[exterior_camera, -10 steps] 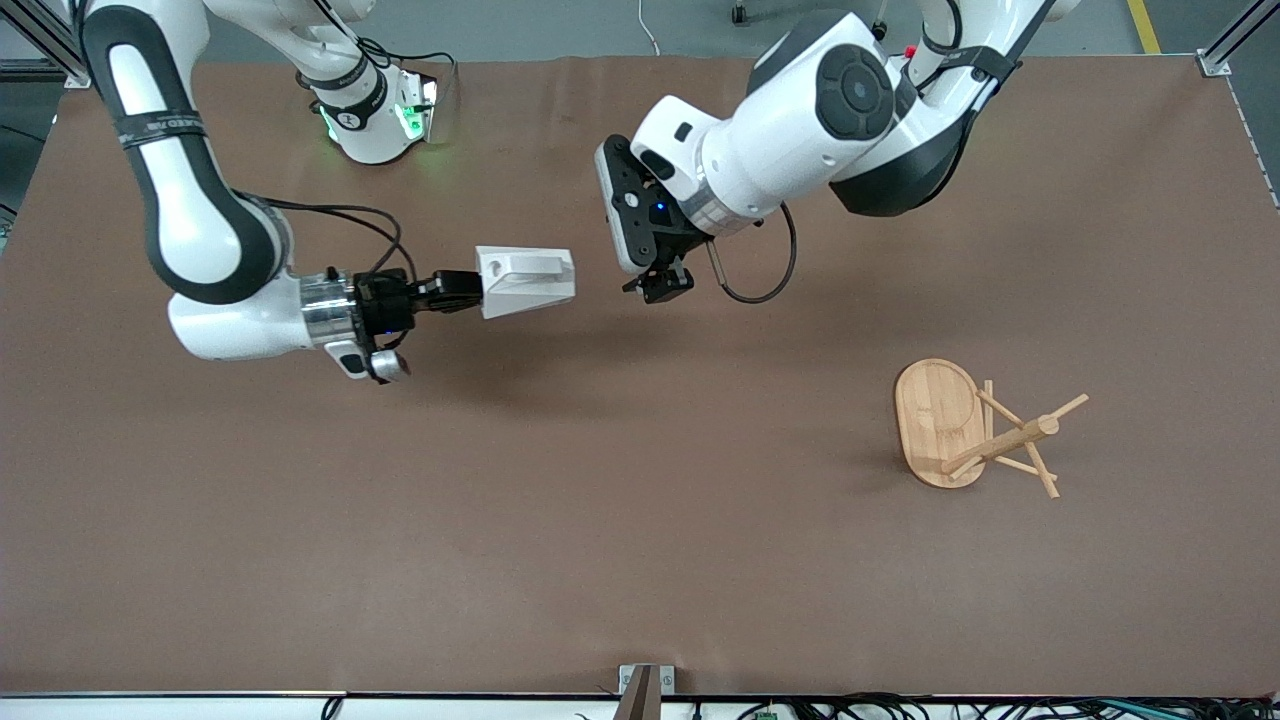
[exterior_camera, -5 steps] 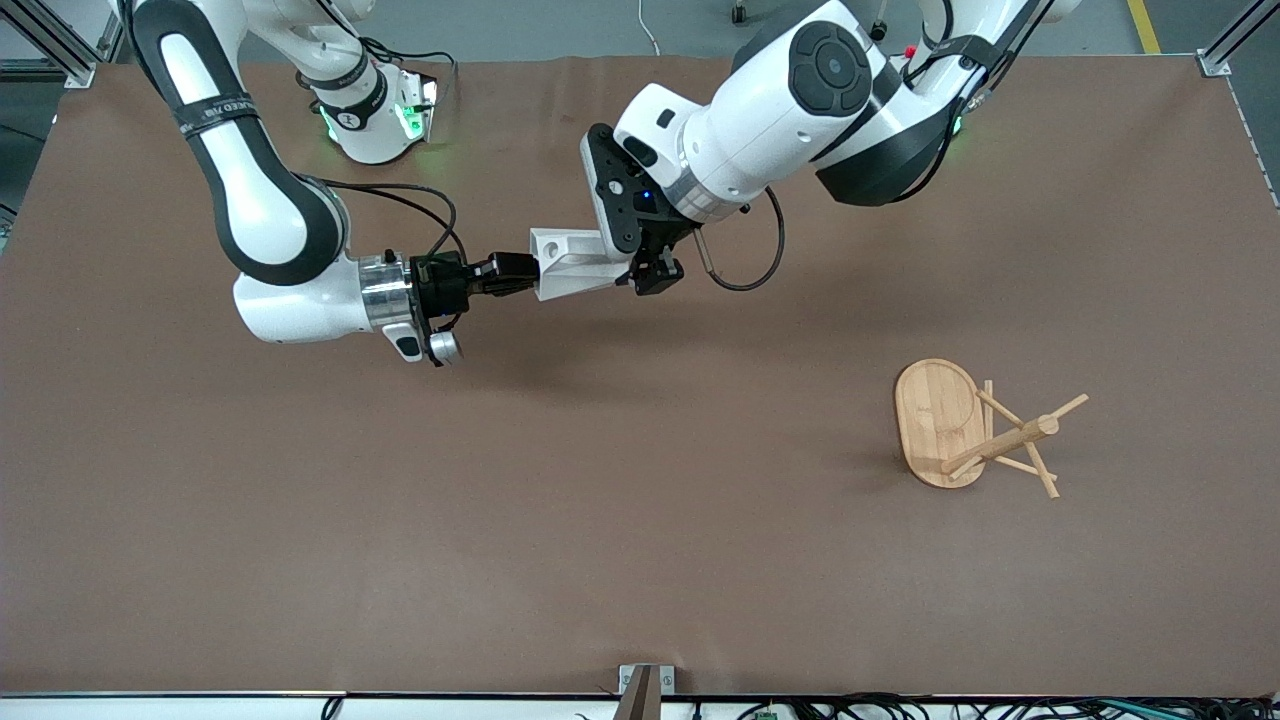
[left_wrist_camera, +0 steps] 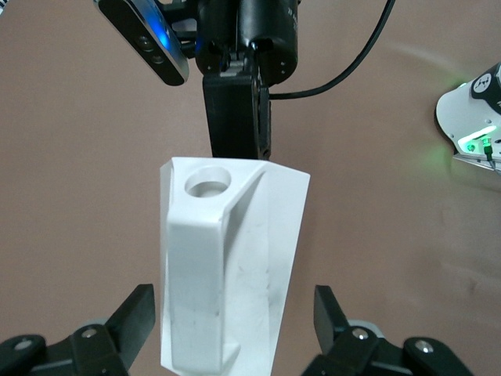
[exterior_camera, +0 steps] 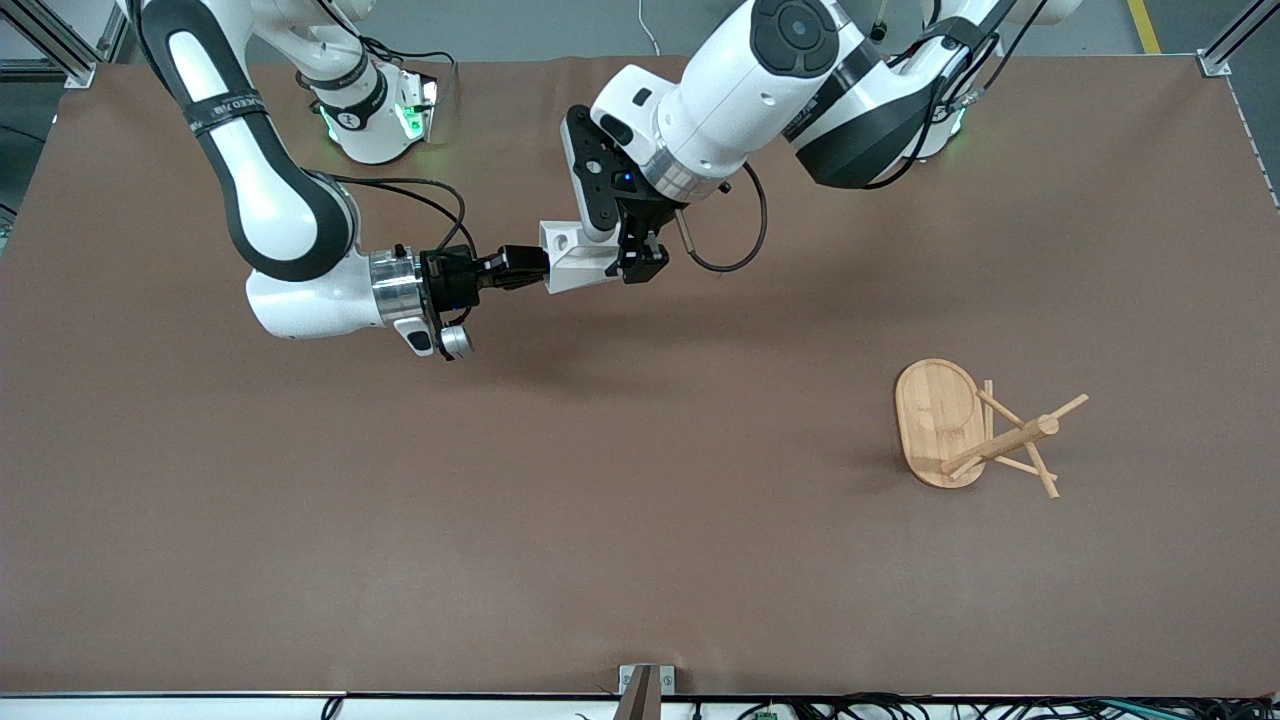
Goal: Hang cup on rack
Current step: 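Bring the cup toward the left gripper and grasp it with the left gripper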
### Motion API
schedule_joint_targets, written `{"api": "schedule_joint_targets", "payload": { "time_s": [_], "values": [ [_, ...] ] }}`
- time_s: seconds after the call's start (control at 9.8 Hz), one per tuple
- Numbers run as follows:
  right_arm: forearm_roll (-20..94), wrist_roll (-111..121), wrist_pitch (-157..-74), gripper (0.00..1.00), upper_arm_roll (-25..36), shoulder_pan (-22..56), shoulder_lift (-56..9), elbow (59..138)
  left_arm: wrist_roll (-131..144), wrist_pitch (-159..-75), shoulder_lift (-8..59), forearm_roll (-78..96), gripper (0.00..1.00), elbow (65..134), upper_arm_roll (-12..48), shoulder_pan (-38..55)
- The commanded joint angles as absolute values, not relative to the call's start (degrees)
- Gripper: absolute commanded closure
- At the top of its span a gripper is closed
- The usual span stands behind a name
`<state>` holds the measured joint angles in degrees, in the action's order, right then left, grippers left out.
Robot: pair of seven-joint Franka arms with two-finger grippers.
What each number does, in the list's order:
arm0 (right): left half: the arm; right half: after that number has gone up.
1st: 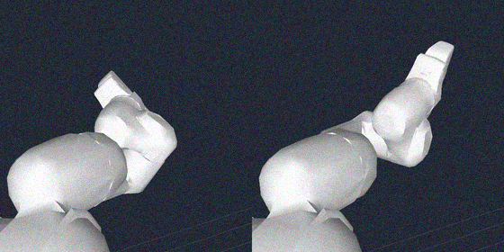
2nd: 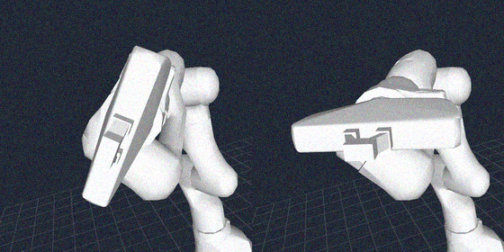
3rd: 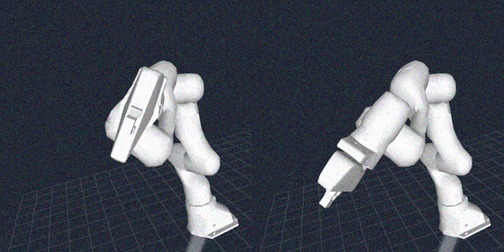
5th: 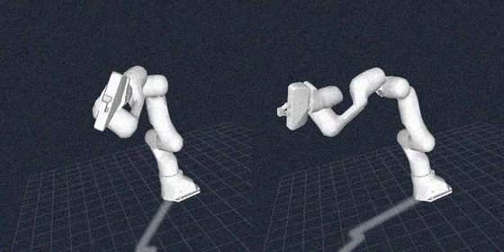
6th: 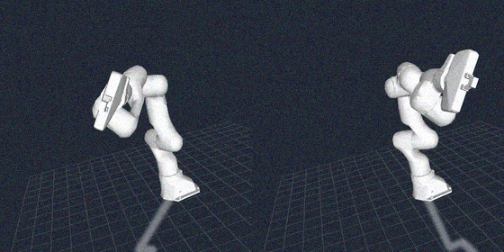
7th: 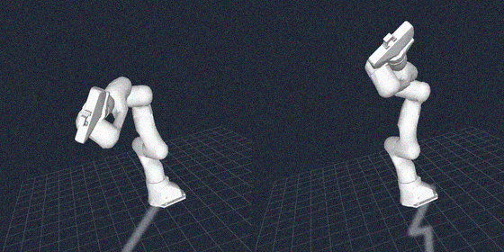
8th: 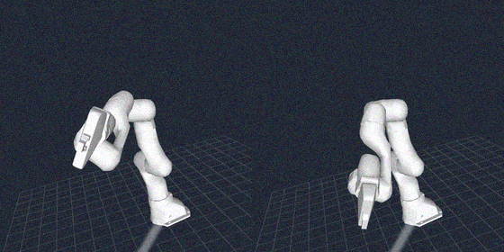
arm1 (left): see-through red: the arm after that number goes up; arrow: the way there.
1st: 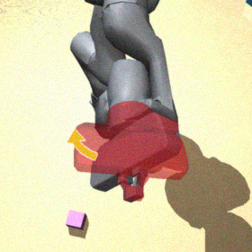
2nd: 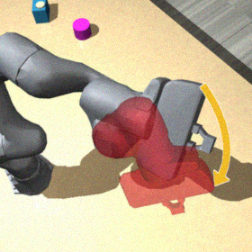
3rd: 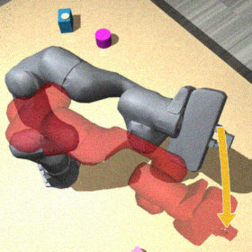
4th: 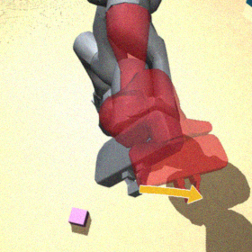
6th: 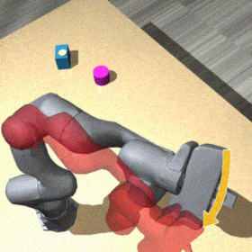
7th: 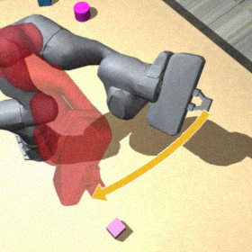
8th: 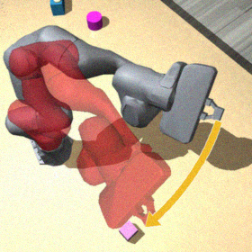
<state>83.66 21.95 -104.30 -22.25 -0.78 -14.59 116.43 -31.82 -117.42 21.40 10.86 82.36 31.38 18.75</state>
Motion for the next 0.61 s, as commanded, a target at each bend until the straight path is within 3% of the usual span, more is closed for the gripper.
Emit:
{"api": "schedule_joint_targets", "payload": {
  "time_s": [0.0,0.31,0.41,0.51],
  "values": [
    [86.2,21.9,-104.9,0.99,-23.4,-1.6,-12.3,118.5,-31.8,-117.4,23.5,8.5,0.09,83.1,31.1,19.0],
    [86.4,21.9,-104.9,0.99,-23.4,-1.6,-12.2,118.4,-31.7,-117.6,24.6,6.4,0.12,83.1,31.1,19.2],
    [86.4,21.9,-104.9,0.99,-23.4,-1.6,-12.2,118.4,-31.8,-117.7,24.8,6.3,0.31,83.0,31.0,20.0],
    [86.4,21.8,-104.9,0.99,-23.4,-1.6,-12.0,118.4,-31.6,-117.6,24.8,6.3,0.61,83.1,31.0,20.0]
  ]
}}
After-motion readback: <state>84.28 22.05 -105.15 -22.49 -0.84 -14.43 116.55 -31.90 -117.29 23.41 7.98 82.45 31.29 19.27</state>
